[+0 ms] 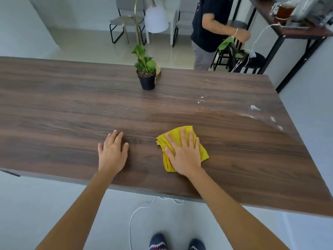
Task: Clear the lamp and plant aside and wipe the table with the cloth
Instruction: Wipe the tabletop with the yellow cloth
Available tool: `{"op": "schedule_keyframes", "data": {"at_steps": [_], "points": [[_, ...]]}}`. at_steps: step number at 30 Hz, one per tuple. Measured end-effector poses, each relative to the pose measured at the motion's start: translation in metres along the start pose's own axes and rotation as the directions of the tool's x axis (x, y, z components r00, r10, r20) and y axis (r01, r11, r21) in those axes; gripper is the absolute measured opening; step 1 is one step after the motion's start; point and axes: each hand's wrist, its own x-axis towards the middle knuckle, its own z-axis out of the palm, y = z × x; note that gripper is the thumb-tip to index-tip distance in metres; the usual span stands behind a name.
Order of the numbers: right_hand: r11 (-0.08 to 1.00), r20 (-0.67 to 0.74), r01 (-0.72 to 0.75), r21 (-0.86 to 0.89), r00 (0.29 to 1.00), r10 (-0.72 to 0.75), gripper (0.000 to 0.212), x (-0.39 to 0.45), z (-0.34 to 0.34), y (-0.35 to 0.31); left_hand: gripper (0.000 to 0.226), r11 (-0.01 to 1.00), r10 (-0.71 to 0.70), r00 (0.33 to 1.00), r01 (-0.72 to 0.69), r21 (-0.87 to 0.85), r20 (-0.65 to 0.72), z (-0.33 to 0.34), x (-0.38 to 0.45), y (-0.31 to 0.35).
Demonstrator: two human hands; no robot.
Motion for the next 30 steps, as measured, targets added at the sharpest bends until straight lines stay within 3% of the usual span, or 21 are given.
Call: {"op": "schedule_keyframes", "data": {"at_steps": [3,5,9,11,13,16,18,20,24,27,30], "points": [[0.976,-0.008,0.215,-0.040,0.976,-0.216,0.051,-0.062,0.009,0.018,0.057,0.991,-0.056,0.998,0.050,0.122,0.040,-0.006,0.019,-0.027],[0.979,-0.021,0.198,-0.056,0.980,-0.199,0.052,-0.093,0.005,0.064,0.059,0.986,-0.073,0.996,0.065,0.157,0.044,-0.002,0.025,-0.033],[0.976,-0.050,-0.206,-0.071,0.978,0.203,0.060,-0.052,-0.019,0.142,0.060,0.989,-0.042,0.999,0.041,0.143,0.001,0.006,0.027,-0.035],[0.901,-0.073,-0.434,0.021,0.898,0.434,0.060,0.011,-0.031,0.139,0.060,0.988,-0.036,0.999,0.037,0.150,-0.008,0.008,0.028,-0.036],[0.826,-0.025,-0.555,0.101,0.829,0.559,0.062,0.084,-0.038,0.105,0.061,0.987,-0.033,0.999,0.035,0.159,-0.017,0.009,0.029,-0.039],[0.912,0.026,-0.402,0.076,0.915,0.402,0.062,0.152,-0.024,0.010,0.059,0.988,-0.027,0.999,0.030,0.154,-0.021,0.012,0.029,-0.042],[0.981,0.027,-0.188,0.051,0.982,0.187,0.060,0.146,-0.003,-0.059,0.057,0.989,-0.026,0.999,0.030,0.144,-0.028,0.012,0.031,-0.044],[0.999,-0.005,0.030,0.033,1.000,-0.030,0.058,0.103,0.015,-0.099,0.054,0.991,-0.028,0.999,0.032,0.132,-0.035,0.013,0.030,-0.045],[0.955,-0.039,0.291,-0.054,0.955,-0.294,0.053,-0.019,0.025,-0.062,0.053,0.993,-0.022,0.999,0.026,0.117,-0.034,0.014,0.029,-0.048],[0.976,-0.054,0.202,-0.086,0.977,-0.207,0.054,-0.074,0.012,0.031,0.054,0.992,-0.020,0.999,0.023,0.122,-0.027,0.014,0.029,-0.046],[0.986,-0.033,-0.138,-0.096,0.990,0.136,0.061,-0.055,-0.011,0.108,0.054,0.992,-0.019,0.999,0.023,0.121,-0.032,0.014,0.030,-0.043]]}}
